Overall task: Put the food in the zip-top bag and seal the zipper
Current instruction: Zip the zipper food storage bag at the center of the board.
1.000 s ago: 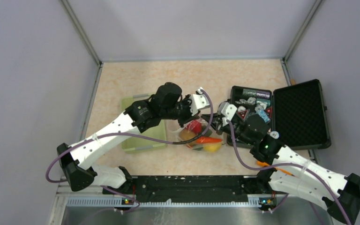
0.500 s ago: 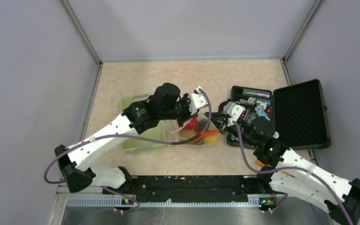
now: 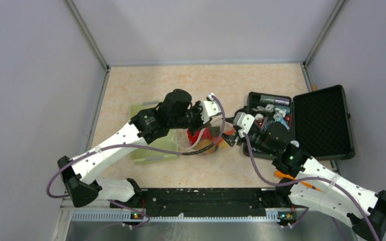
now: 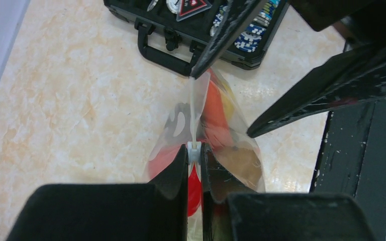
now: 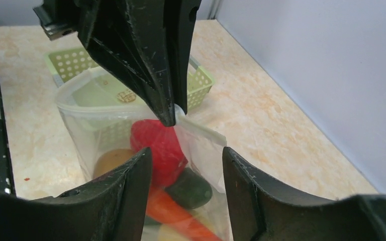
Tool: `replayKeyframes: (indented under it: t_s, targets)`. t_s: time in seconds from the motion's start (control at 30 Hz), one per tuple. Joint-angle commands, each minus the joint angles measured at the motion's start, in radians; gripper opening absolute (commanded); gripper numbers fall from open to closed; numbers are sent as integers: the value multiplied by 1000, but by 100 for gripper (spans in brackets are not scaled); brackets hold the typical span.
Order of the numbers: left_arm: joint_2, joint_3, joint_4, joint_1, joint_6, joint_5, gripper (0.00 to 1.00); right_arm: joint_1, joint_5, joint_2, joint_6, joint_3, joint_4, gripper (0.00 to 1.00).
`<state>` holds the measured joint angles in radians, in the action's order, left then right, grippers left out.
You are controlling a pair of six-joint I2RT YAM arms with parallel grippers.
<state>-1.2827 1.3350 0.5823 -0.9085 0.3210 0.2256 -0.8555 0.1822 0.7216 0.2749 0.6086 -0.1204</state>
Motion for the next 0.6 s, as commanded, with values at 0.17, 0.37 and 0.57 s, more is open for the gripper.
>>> replayKeyframes:
  t_s: [0.17, 0.37, 0.57]
  targets:
    - [10, 72, 23, -4, 29, 109, 0, -2, 10, 86, 140, 132, 66, 52]
    - [10, 75, 41, -9, 27, 83, 0, -3, 17, 68, 143, 167, 83, 52]
    - [17, 78, 50, -13, 26, 77, 0, -1, 31, 38, 170, 194, 198, 51]
